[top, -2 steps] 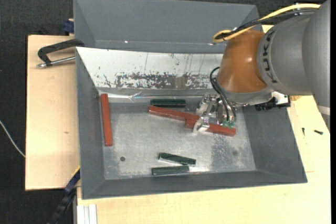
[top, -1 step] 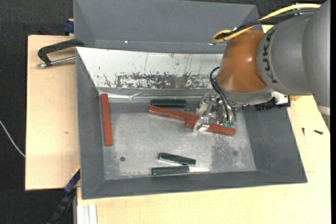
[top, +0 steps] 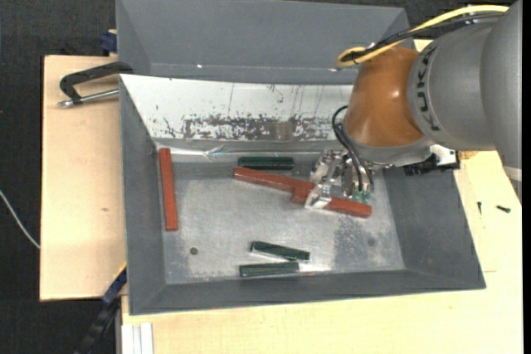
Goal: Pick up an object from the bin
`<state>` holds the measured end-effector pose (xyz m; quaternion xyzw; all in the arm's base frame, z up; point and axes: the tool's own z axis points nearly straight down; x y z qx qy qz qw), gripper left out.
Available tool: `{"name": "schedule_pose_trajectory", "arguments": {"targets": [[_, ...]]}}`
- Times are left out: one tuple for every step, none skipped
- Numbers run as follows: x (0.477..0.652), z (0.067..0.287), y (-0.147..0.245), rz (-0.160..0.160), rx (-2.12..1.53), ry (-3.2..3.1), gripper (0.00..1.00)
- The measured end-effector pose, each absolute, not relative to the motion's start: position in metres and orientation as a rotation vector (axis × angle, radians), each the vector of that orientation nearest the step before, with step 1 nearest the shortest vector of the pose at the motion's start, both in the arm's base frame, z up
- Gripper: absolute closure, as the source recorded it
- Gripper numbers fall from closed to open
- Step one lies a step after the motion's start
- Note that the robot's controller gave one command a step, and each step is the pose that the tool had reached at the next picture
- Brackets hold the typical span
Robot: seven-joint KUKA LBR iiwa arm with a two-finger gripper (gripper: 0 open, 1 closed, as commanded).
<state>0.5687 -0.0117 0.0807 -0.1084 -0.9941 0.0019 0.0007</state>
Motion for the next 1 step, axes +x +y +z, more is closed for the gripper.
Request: {"name": "schedule_pose_trajectory", "arguments": {"targets": [[0.5668,0.0978,-0.0102,0.001,-0.341,-3.12,1.0]]}}
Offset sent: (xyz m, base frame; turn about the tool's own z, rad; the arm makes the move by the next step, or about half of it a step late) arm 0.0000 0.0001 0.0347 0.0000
